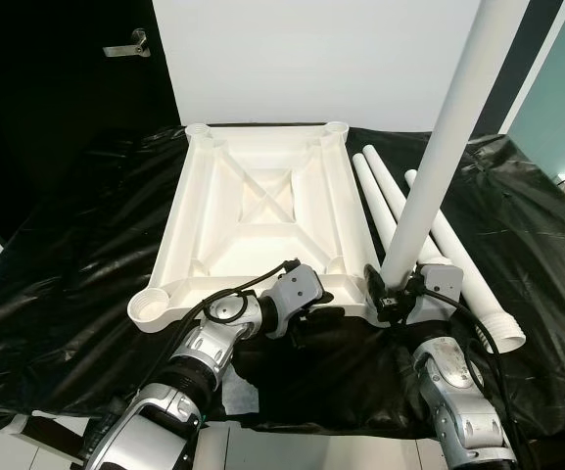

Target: Building children table

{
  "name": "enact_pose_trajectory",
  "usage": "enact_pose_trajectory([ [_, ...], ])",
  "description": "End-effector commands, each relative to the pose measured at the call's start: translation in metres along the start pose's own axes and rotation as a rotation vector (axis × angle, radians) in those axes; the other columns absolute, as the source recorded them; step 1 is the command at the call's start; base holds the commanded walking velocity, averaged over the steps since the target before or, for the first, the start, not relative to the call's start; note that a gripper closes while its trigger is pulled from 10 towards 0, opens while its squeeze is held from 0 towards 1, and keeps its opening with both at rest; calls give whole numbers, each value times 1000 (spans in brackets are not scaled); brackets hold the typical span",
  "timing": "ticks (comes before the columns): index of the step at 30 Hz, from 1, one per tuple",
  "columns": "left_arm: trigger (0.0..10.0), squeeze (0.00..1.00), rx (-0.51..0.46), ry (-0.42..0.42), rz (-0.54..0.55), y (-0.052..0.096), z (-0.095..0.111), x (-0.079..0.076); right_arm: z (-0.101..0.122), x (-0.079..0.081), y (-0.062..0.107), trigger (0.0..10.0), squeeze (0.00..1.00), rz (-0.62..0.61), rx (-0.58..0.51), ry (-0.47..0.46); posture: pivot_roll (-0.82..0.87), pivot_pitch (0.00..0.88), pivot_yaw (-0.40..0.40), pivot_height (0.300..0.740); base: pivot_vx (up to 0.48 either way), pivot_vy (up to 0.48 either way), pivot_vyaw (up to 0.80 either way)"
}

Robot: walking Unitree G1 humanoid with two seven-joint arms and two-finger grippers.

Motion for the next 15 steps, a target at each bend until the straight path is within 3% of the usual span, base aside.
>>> enact_pose_trajectory([
  [1, 10000, 0, 139, 115, -136, 1, -40, -34, -4, -15, -3, 0, 0, -96, 22, -34, 4, 0, -19, 740, 0, 0, 0],
  [3, 10000, 0, 139, 116, -136, 1, -41, -34, -5, -14, -3, 0, 0, -88, 26, -28, 4, 0, -20, 740, 0, 0, 0],
  [4, 10000, 0, 135, 119, -138, 0, -40, -35, -6, -10, -3, 9608, 0, -72, 29, -7, -1, 0, -20, 740, 0, 0, 0],
  [8, 10000, 0, 133, 122, -140, 0, -40, -36, -8, -7, -3, 9608, 0, -52, 36, 14, -1, 0, -20, 740, 0, 0, 0],
  [9, 10000, 0, 131, 125, -142, -1, -40, -38, -8, -3, -3, 10000, 278, -11, 36, 39, -9, 0, -15, 740, 0, 0, 0],
  [10, 10000, 0, 130, 127, -144, -1, -40, -38, -7, 0, -3, 10000, 1000, 38, 35, 46, -10, 0, -15, 740, 0, 0, 0],
  [12, 10000, 0, 130, 127, -144, -1, -40, -38, -7, 0, -3, 10000, 1000, 38, 35, 46, -10, 0, -15, 740, 0, 0, 0],
  [15, 10000, 0, 129, 126, -136, -2, -40, -37, 3, 4, -2, 10000, 1000, 268, 44, 23, -21, 0, -17, 740, 0, 0, 0],
])
Point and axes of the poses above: a point about 5 cm out from each wrist's last joint towards the gripper, its own y axis pointing back from the gripper into the wrist, its own z axis along the axis of the wrist's last joint, x = y × z, the point moved 2 cm from there along -y, pointing out of the wrist towards the gripper, and after that the axes turned 4 degrees about -y, right-handed, at the moved point
